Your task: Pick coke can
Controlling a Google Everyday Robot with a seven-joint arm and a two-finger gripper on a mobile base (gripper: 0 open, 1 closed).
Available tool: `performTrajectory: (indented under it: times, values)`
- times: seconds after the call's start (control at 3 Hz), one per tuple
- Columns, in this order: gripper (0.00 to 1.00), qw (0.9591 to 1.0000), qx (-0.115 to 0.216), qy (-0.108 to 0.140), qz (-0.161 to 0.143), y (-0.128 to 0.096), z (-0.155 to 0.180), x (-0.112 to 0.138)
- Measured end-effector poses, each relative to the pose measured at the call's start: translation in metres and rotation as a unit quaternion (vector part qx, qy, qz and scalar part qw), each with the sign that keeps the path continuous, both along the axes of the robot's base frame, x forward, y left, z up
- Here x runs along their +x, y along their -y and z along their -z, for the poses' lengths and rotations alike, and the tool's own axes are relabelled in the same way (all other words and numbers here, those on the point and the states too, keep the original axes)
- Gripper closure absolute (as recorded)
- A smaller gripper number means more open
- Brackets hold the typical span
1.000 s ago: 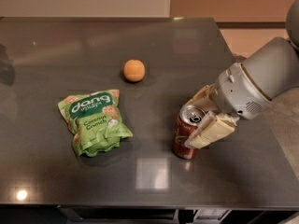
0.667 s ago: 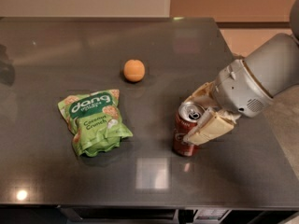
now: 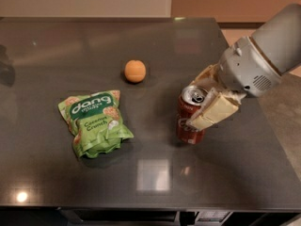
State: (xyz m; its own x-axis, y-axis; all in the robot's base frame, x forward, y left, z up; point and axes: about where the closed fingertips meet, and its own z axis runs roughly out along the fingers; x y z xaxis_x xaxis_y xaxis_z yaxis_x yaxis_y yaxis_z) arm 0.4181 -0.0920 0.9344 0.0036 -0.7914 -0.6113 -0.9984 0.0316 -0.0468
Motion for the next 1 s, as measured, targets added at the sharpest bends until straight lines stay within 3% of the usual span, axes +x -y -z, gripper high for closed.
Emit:
performTrajectory:
  times: [0.33,0.67,1.0]
  values:
    - [1.0,1.0,-0.001,-0.001,0.008,0.004,-0.022,0.012]
    - [1.0,0.9997,-0.012,0.018,0.014,0.009,-0.065,0.023]
    - [1.0,0.9997,-0.012,0.018,0.014,0.009,-0.065,0.023]
